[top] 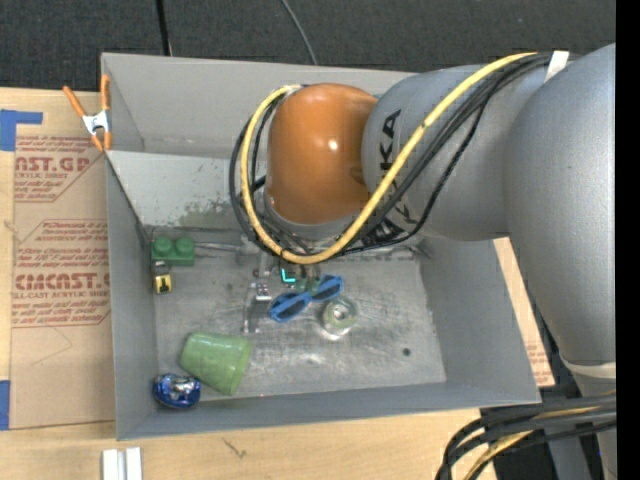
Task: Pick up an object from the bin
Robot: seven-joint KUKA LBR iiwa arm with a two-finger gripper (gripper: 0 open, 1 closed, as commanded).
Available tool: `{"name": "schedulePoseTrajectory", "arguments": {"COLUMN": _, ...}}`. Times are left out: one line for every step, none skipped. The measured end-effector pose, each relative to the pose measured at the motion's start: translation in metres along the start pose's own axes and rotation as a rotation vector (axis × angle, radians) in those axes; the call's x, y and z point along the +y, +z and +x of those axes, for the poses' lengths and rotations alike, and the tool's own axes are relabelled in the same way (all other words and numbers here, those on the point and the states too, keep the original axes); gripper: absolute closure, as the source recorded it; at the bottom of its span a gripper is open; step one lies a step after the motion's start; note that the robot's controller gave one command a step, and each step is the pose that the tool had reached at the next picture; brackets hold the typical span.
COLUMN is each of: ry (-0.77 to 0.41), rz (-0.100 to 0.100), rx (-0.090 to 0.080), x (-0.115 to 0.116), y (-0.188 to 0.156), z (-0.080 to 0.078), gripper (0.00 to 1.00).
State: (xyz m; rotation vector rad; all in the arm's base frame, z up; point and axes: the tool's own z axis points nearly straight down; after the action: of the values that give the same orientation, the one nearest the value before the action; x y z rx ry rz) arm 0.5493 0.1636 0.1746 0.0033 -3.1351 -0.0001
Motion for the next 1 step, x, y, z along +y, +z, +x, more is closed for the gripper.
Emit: {"name": "schedulePoseTrajectory", "arguments": {"ry": 0.054, "rz": 0.003, "rx": 0.001, "x": -0.0699, "y": 0.0908, "z": -0.0049, "gripper": 0.0}}
